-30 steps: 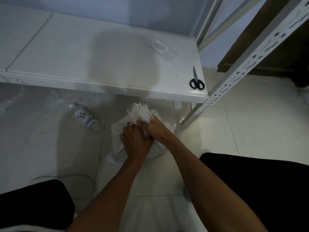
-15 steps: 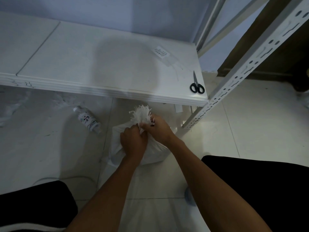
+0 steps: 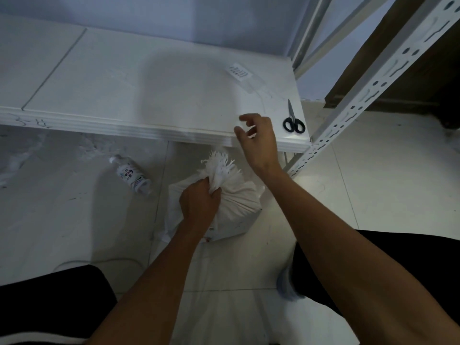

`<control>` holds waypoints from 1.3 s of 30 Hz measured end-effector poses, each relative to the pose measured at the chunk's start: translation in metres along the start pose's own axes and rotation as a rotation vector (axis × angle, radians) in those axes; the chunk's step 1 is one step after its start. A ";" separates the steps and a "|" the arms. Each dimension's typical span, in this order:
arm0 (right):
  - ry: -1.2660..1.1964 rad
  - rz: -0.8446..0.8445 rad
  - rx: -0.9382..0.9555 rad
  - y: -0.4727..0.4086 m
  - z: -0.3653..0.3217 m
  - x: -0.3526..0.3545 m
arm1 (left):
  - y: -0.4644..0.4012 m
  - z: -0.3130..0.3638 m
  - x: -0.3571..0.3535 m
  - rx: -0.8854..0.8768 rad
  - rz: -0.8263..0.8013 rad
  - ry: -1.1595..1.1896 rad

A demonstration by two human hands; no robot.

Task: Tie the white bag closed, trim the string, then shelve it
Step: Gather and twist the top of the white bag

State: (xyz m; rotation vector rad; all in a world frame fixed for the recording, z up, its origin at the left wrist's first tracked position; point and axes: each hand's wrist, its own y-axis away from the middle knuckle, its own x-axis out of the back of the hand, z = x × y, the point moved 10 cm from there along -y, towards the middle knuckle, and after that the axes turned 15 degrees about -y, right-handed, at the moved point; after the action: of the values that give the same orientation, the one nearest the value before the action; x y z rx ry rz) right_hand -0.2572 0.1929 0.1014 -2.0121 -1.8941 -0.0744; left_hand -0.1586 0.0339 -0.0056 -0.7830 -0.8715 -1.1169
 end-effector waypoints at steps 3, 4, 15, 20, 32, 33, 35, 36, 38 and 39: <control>0.038 0.022 -0.046 -0.015 0.010 0.016 | 0.000 0.000 0.001 -0.014 0.025 0.033; 0.043 0.027 -0.059 -0.019 0.013 0.021 | -0.001 0.001 0.002 -0.014 0.026 0.040; 0.125 0.146 -0.186 -0.066 0.050 0.058 | -0.037 0.037 0.018 -0.138 0.060 0.027; 0.198 0.187 -0.214 -0.091 0.056 0.072 | -0.047 0.040 0.033 -0.180 0.151 0.101; 0.418 0.112 -0.295 -0.131 0.087 0.057 | -0.056 0.042 0.020 -0.166 0.108 0.072; 0.437 0.106 -0.295 -0.132 0.088 0.055 | -0.058 0.042 0.020 -0.154 0.104 0.086; 0.484 0.091 -0.285 -0.133 0.085 0.052 | -0.062 0.045 0.019 -0.144 0.094 0.095; 0.499 0.085 -0.275 -0.133 0.084 0.052 | -0.063 0.049 0.019 -0.146 0.086 0.086; 0.512 0.077 -0.244 -0.133 0.080 0.053 | -0.066 0.056 0.022 -0.144 0.069 0.082; 0.525 0.075 -0.227 -0.134 0.079 0.053 | -0.068 0.058 0.023 -0.148 0.065 0.079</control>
State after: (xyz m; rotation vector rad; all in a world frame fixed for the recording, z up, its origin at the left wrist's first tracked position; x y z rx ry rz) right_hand -0.3989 0.2708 0.0751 -1.9474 -1.5255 -0.7495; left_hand -0.2305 0.0578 0.0474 -0.8773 -0.6982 -1.1564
